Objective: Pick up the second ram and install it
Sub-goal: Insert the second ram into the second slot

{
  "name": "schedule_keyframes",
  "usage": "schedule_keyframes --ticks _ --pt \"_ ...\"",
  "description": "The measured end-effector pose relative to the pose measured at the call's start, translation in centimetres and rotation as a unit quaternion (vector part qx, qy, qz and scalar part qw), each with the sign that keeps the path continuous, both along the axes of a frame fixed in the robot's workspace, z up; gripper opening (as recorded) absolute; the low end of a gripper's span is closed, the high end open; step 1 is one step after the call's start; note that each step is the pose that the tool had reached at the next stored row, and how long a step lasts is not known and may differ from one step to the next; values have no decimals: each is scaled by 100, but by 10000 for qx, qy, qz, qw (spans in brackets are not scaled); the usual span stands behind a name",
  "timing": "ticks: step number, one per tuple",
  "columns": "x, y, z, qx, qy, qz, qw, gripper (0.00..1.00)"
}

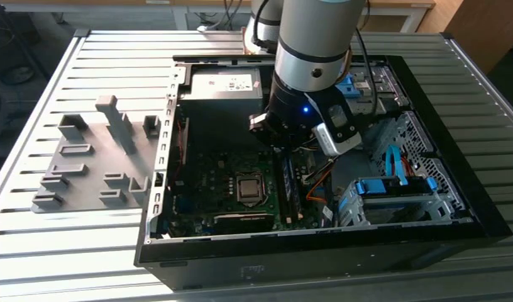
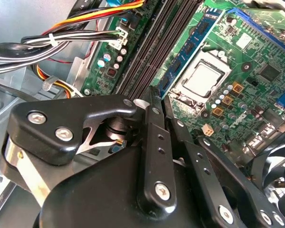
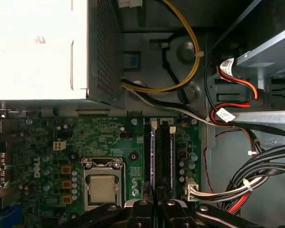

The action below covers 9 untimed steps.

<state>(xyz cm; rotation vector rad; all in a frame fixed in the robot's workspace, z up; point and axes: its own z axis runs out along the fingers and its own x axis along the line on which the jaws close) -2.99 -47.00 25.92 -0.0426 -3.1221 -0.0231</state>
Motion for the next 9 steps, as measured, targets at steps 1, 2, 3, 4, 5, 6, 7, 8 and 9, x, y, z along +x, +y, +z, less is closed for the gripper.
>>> schedule_keyframes --ticks 1,2,3,4,5,6,7,8,9 --pt "0 0 -6 2 -1 0 10000 14" --pt "0 0 -12 4 -1 0 10000 14" --pt "0 0 -18 4 0 0 10000 14" --pt "0 -1 -30 4 0 -1 10000 14" --pt "0 -2 -47 4 0 -1 10000 14" --pt "0 -1 -65 5 0 -1 10000 14" --pt "0 -1 -85 5 0 -1 10000 14" --pt "0 -1 -103 5 0 0 10000 14" --pt "0 -2 -119 5 0 -2 10000 14"
